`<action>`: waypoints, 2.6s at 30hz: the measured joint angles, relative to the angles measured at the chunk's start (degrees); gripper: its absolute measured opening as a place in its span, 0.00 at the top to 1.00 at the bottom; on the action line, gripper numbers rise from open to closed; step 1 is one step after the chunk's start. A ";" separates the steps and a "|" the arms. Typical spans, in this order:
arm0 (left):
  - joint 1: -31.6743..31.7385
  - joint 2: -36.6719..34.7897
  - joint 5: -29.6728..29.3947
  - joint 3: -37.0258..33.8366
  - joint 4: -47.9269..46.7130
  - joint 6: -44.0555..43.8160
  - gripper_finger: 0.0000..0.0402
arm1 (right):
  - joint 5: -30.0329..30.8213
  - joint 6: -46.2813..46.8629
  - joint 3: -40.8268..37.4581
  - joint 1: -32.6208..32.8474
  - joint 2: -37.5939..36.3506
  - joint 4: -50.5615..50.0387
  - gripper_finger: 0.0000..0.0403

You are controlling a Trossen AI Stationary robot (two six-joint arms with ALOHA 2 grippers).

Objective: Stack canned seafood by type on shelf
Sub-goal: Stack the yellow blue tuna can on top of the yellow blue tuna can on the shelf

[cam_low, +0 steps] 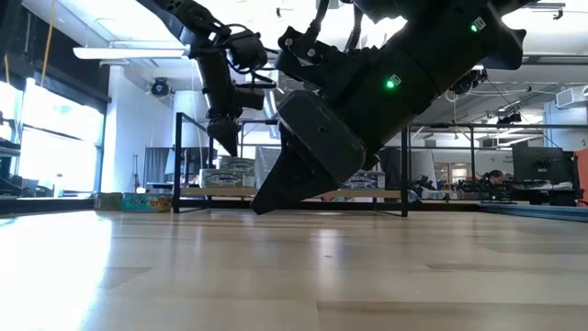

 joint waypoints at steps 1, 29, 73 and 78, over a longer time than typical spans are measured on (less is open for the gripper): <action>-0.12 -0.16 -0.02 0.00 -0.04 -0.55 0.31 | 0.00 0.00 0.00 0.00 0.00 0.00 0.30; -46.59 -7.99 23.70 -26.56 49.98 -24.29 0.43 | -18.43 72.07 1.31 30.35 -12.74 -37.43 0.66; -47.48 1.83 -12.18 -27.25 46.53 -19.72 0.43 | -2.25 34.39 1.36 4.57 -6.90 -29.79 0.93; -47.29 -5.45 -12.23 -27.19 34.07 -21.65 0.43 | -3.48 32.98 1.32 9.03 -6.57 -27.46 0.93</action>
